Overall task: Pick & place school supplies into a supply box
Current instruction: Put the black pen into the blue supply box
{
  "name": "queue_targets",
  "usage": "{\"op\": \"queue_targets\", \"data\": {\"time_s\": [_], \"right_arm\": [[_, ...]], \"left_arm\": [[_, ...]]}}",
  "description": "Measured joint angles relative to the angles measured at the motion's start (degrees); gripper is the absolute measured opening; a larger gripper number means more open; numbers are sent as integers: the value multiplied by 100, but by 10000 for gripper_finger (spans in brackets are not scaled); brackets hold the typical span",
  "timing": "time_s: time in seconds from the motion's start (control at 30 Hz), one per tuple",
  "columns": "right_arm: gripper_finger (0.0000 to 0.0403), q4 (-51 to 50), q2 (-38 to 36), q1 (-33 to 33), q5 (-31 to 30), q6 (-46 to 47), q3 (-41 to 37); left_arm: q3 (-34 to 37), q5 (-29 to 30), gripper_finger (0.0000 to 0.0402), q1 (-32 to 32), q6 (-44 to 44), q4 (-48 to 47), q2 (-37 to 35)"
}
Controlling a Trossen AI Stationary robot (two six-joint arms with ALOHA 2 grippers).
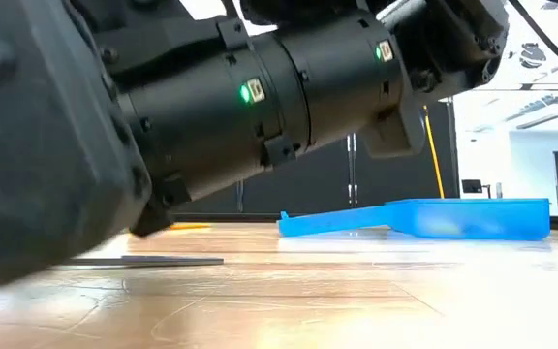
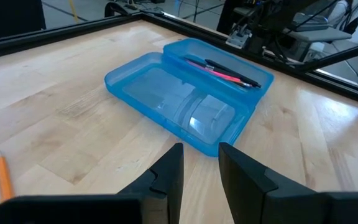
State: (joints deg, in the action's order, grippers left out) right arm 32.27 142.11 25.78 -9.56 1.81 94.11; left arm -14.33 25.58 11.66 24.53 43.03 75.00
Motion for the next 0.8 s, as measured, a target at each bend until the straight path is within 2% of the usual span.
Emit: {"op": "queue_targets", "data": {"time_s": [0.27, 0.53, 0.8], "right_arm": [[23, -150, -115, 4, -127, -108, 2], [23, -344, -282, 4, -589, -222, -8], [23, -266, -1140, 4, -1442, -306, -866]], "left_arm": [[0, -1, 104, 0, 2, -8, -2], [0, -2, 104, 0, 11, -88, 1], [-2, -1, 104, 4, 42, -141, -1]]}}
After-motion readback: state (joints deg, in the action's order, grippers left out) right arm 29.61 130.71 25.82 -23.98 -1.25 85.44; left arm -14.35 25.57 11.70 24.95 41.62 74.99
